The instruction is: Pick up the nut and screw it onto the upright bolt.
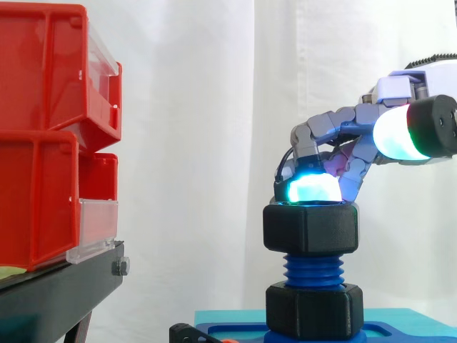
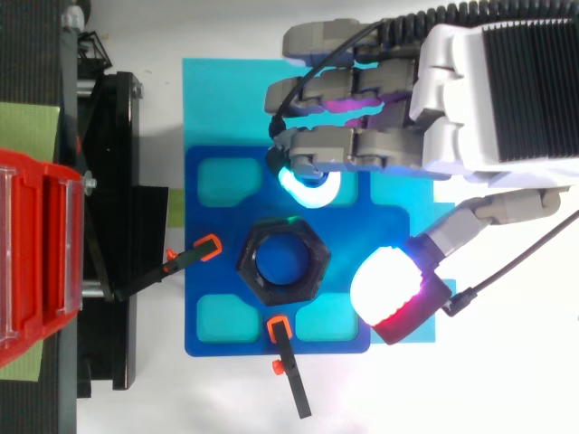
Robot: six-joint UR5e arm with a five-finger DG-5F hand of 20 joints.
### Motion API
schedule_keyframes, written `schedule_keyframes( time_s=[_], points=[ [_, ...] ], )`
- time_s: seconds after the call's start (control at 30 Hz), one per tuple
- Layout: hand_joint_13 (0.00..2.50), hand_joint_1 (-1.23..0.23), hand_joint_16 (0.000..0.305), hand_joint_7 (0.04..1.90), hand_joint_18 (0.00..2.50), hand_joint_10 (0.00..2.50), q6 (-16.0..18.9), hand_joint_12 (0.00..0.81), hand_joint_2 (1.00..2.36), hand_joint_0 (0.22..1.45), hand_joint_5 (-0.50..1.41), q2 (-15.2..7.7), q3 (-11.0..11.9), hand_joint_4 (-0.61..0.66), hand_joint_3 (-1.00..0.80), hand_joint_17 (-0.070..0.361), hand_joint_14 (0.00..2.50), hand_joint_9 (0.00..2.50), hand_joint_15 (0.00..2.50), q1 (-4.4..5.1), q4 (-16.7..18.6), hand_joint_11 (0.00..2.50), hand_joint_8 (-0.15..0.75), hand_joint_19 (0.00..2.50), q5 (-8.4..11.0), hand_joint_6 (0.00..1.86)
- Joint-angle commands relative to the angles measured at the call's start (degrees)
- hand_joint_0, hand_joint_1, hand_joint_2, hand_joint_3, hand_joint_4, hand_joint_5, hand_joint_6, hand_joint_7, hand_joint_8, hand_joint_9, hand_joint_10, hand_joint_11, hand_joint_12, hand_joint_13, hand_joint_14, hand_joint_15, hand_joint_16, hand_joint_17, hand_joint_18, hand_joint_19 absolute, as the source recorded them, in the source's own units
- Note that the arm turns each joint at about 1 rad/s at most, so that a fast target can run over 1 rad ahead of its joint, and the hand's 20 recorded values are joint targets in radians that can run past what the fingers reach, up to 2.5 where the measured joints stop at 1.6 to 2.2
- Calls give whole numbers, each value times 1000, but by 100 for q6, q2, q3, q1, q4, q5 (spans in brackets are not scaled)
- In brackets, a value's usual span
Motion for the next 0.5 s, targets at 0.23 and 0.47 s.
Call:
schedule_keyframes(
  time_s=[0.23,0.47],
  points=[
    [629,-230,8,1287,292,0,0,150,1000,526,-3,-1,1,208,-500,19,0,1054,0,-74,70,0,263,0,-81,504],
    [437,-184,20,783,87,0,-9,221,1000,498,-140,-1,1,224,-500,45,0,710,0,-144,334,0,237,0,-230,503]
  ],
)
